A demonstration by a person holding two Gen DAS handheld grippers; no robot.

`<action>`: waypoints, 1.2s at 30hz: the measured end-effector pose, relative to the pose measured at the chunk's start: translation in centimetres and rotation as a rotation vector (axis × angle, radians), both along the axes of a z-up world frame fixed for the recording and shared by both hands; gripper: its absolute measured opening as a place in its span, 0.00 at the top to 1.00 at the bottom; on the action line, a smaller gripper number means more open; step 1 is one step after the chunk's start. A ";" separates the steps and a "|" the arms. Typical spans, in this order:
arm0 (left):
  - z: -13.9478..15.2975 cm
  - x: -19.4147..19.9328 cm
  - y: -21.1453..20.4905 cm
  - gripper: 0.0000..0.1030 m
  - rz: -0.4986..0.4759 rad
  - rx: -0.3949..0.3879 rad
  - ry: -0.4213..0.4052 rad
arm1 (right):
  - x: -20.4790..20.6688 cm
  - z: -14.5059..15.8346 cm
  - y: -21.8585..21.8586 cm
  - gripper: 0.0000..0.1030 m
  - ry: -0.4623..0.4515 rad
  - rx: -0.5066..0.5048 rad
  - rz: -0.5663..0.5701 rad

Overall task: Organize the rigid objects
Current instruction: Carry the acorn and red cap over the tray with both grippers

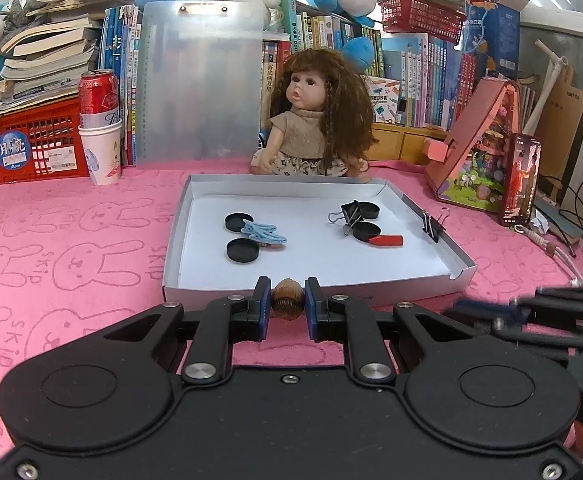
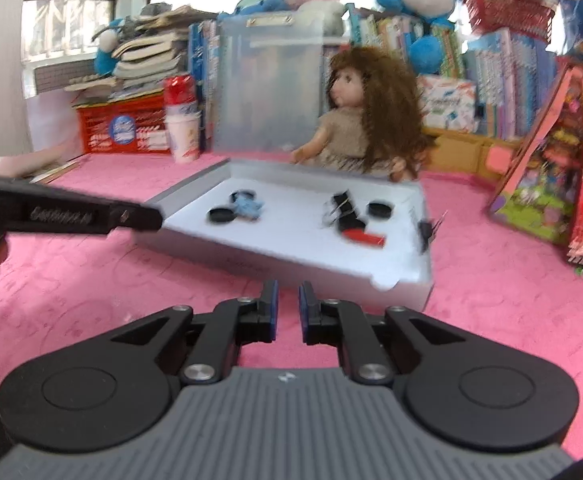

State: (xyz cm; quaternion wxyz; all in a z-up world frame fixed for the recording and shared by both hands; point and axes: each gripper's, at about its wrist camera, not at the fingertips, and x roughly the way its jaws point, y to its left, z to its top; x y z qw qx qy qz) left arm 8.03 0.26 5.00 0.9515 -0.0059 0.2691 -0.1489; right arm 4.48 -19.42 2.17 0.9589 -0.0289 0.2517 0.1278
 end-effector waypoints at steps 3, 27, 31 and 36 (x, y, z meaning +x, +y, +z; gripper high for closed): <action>-0.3 0.1 0.1 0.84 0.004 0.001 0.009 | -0.6 -1.1 0.3 0.74 0.030 0.005 0.036; 0.0 2.3 0.5 0.84 0.021 -0.009 0.019 | 1.8 0.2 0.9 0.86 0.029 -0.021 -0.005; 0.4 3.8 0.2 0.84 0.027 -0.010 0.010 | 4.0 1.3 -0.2 0.86 0.017 -0.009 -0.070; 0.3 6.3 -0.3 0.84 0.043 -0.010 0.024 | 7.4 1.6 -1.7 0.86 0.052 0.033 -0.127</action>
